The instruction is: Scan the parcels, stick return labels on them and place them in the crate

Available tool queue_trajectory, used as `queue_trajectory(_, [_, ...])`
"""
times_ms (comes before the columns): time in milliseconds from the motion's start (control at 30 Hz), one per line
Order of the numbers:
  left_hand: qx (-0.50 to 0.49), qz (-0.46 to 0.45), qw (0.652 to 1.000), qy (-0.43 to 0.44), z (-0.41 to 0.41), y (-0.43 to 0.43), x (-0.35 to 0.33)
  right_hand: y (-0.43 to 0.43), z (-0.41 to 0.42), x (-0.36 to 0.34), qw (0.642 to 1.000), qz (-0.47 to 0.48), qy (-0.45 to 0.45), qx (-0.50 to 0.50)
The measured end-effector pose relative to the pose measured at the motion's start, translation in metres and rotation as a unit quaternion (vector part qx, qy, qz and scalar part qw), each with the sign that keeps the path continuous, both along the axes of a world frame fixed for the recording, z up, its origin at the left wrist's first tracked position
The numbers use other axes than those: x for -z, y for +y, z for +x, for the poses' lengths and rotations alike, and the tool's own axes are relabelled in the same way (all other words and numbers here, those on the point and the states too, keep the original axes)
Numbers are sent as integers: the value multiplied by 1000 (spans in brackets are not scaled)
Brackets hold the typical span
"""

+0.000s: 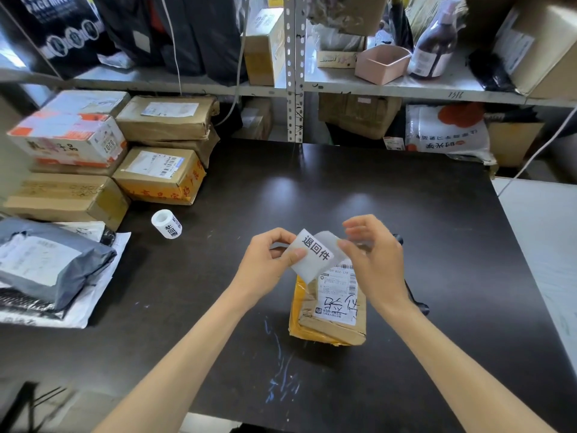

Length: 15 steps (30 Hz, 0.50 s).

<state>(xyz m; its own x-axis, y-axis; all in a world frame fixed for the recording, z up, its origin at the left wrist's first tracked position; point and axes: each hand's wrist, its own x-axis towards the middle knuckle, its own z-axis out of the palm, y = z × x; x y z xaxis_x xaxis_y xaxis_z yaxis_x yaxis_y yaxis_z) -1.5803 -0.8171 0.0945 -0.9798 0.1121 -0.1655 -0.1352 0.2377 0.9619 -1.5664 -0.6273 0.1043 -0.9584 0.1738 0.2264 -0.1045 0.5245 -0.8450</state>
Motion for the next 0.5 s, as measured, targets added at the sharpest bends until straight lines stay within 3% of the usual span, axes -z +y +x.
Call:
queue_trajectory(67, [-12, 1, 1000, -2, 0, 0, -1, -4, 6, -1, 980, 143, 136, -39])
queue_trajectory(167, [6, 0, 1000, 8, 1, 3, -3, -13, 10, -1, 954, 237, 137, -125])
queue_trajectory(300, [33, -8, 999, 18, 1, 2, -5, -13, 6, -3, 975, 175, 64, -118])
queue_trajectory(500, [38, 4, 999, 16, 2, -2, -8, -8, 1, -3, 966, 172, 29, -192])
